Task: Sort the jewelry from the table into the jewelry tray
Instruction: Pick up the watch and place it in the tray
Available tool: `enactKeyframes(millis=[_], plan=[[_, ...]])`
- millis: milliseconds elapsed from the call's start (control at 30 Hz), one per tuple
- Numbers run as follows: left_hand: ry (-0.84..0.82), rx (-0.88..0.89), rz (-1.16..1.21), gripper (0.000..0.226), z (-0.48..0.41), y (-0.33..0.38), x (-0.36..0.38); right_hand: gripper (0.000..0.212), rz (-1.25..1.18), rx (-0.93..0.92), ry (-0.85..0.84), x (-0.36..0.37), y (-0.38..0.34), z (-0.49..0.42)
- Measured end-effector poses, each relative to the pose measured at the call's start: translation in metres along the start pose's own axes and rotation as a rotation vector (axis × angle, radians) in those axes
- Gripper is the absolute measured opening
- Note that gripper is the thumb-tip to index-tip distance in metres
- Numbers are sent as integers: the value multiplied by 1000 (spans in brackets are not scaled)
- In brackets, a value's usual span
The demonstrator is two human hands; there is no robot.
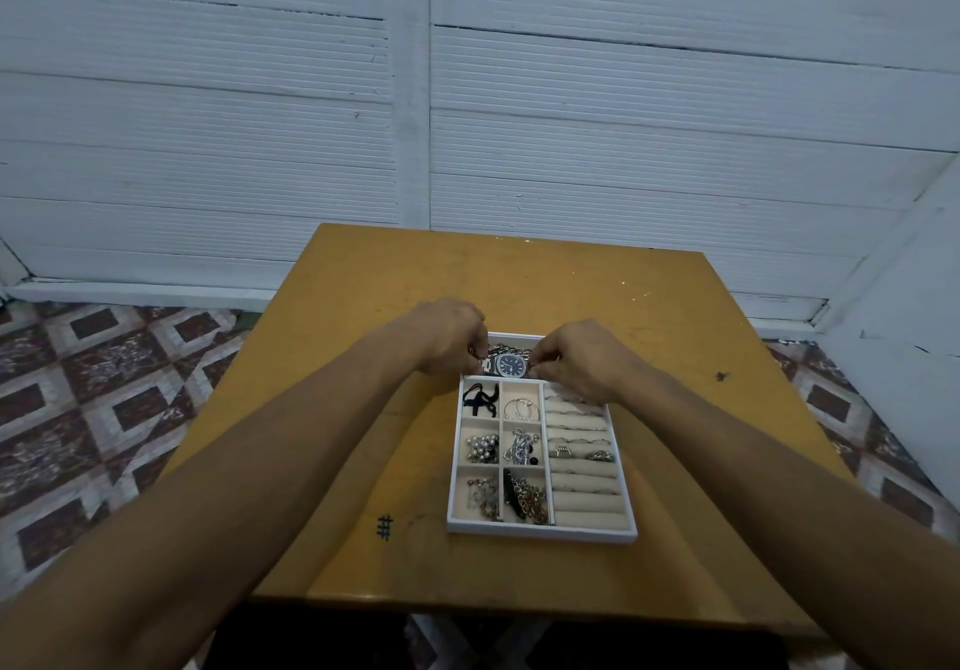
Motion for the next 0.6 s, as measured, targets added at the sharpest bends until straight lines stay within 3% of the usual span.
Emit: enactKeyframes(millis=[267,467,600], plan=[[80,-46,251,42,31,-2,-4,24,-257,31,92,-11,4,31],[330,-201,706,43,82,13,15,36,-499,244,381,5,16,87],[402,-261,825,43,110,22,39,44,-628,386,345,28,16,123]])
Point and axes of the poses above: each hand's wrist, its own z-axis away from the middle knuckle, its own x-axis out of the palm, y = z × x, the point moved 4 cm from there along -z, towards the middle knuckle, and after that the axes turned 10 degrees about z, right-handed, at the moved point
